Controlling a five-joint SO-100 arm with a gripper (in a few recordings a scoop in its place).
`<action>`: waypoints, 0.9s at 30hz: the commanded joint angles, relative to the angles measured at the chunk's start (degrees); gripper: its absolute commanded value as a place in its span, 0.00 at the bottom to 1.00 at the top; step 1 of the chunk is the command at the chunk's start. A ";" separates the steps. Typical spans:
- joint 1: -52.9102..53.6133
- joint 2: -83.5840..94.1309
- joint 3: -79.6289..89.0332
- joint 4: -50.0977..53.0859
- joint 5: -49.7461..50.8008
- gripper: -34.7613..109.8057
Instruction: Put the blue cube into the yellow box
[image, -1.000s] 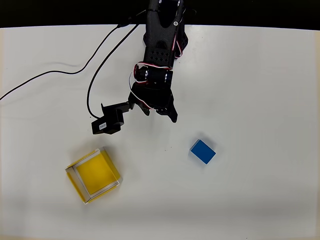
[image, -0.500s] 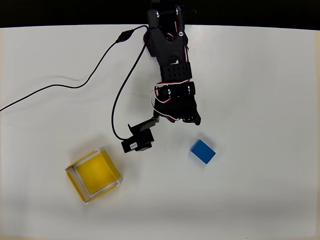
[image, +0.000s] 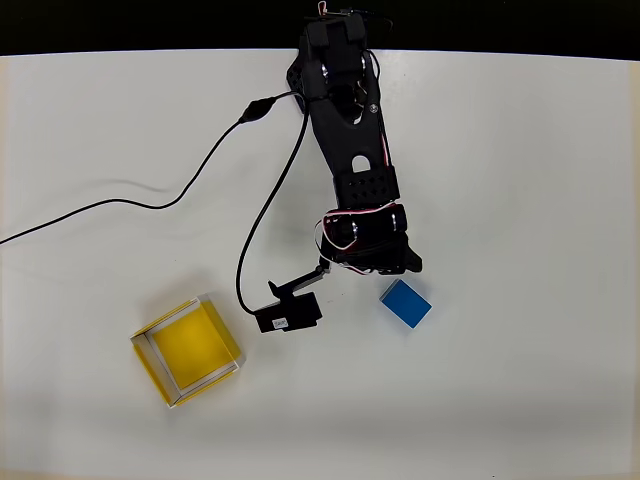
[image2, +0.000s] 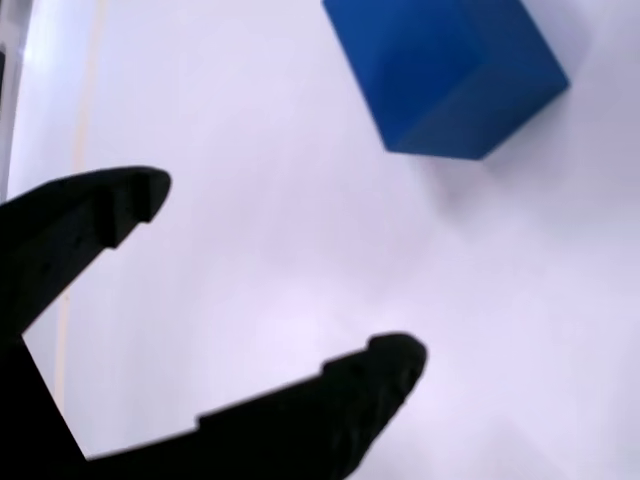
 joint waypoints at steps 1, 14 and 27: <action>4.04 1.32 -5.19 0.26 -1.93 0.55; 3.96 -10.02 -16.61 1.41 0.00 0.57; -1.05 -20.57 -31.20 3.96 2.20 0.57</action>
